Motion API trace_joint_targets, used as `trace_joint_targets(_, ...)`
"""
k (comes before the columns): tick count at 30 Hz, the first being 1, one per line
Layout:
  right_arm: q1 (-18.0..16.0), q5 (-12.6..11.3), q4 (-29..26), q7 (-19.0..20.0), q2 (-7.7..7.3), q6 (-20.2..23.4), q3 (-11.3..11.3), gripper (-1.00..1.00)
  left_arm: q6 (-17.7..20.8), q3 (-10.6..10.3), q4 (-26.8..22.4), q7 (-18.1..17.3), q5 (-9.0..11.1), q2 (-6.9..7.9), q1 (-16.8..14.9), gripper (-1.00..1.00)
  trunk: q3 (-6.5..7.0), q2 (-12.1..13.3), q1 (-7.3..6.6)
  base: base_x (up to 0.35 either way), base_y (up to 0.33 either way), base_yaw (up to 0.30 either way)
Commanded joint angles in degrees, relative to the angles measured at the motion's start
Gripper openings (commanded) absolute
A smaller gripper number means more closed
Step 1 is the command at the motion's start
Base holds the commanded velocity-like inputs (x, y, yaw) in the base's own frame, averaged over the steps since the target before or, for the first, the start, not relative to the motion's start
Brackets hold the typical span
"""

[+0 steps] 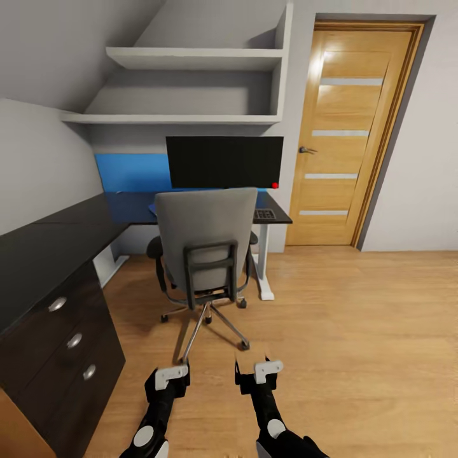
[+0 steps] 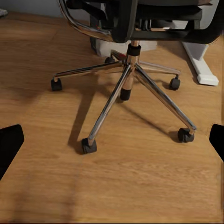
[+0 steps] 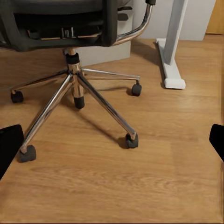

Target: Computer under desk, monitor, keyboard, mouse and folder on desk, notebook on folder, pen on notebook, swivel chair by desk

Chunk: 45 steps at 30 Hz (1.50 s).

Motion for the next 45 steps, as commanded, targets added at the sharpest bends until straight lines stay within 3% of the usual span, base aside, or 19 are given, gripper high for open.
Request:
trace_joint_targets(1, -0.1, -0.4, 0.0, -0.4, -0.03, -0.2, 0.5, 1.0, -0.5, -0.3, 0.0, 0.4, 0.5, 0.05, -0.1, 1.0, -0.05, 0.0, -0.04, -0.312, -0.074, 0.0)
trace_joint_targets(11, -0.1, -0.4, 0.1, -0.4, -0.08, -0.2, 0.4, 1.0, -4.2, -0.1, 0.7, 1.3, 0.5, 0.29, -0.1, 1.0, -0.05, 0.0, -0.04, -0.311, -0.116, 0.0)
trace_joint_targets(20, -0.1, -0.5, 0.1, -0.4, -0.09, -0.2, 0.4, 1.0, -5.1, 0.0, 0.9, 2.2, 0.5, 0.83, -0.1, 1.0, -0.05, 0.0, -0.04, -0.257, -0.18, 0.0)
trace_joint_targets(39, -0.1, -0.7, 0.1, -0.4, -0.09, -0.1, 0.2, 1.0, -5.1, -0.1, 2.8, 2.3, 0.6, 0.84, 0.1, 1.0, -0.05, 0.0, -0.04, -0.036, -0.051, 0.0)
trace_joint_targets(45, -0.1, -0.8, 0.1, -0.4, -0.12, 0.0, 0.1, 1.0, -5.2, -0.1, 5.2, 2.4, 0.8, 0.84, 0.1, 1.0, 1.02, 2.4, -1.36, -0.001, -0.002, 0.0)
